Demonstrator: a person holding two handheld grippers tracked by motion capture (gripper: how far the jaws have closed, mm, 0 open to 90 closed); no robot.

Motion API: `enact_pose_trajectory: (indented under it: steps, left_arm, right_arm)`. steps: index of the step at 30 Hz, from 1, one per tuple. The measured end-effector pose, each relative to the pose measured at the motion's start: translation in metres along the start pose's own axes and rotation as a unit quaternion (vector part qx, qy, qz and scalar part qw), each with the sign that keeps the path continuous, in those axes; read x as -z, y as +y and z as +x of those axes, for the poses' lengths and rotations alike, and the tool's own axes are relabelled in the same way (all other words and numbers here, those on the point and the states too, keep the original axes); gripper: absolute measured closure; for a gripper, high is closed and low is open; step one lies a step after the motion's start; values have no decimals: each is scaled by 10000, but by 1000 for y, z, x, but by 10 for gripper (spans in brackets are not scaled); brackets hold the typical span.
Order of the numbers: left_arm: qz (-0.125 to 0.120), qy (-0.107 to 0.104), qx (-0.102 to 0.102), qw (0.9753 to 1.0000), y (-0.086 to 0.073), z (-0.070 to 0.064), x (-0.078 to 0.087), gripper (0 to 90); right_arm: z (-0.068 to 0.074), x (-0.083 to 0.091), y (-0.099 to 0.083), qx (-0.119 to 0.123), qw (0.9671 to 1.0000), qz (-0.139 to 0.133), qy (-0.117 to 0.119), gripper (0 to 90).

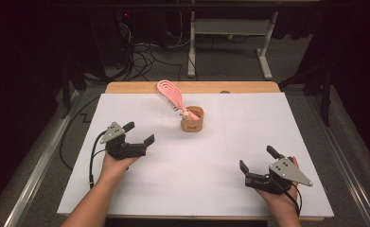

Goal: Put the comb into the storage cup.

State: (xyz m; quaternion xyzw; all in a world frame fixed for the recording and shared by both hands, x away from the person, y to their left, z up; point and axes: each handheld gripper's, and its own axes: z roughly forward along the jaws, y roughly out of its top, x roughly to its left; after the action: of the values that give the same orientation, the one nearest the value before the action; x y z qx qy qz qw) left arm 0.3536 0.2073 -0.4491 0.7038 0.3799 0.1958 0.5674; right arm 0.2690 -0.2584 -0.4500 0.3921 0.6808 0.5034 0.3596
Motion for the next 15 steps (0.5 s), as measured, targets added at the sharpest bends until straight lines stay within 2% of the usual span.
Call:
enact_pose_trajectory:
  steps: [7, 12, 15]
  left_arm:
    - [-128, 37, 72, 9999, -13, 0, 37, 0]
    - [-75, 253, -150, 9995, -22, -1, 60, 0]
    - [-143, 273, -124, 9994, -25, -2, 72, 0]
  right_arm:
    - [-2, 1, -1, -25, 10000, 23, -26, 3]
    - [-3, 1, -2, -48, 10000, 41, -36, 3]
    - [-3, 1, -1, -37, 10000, 48, -66, 3]
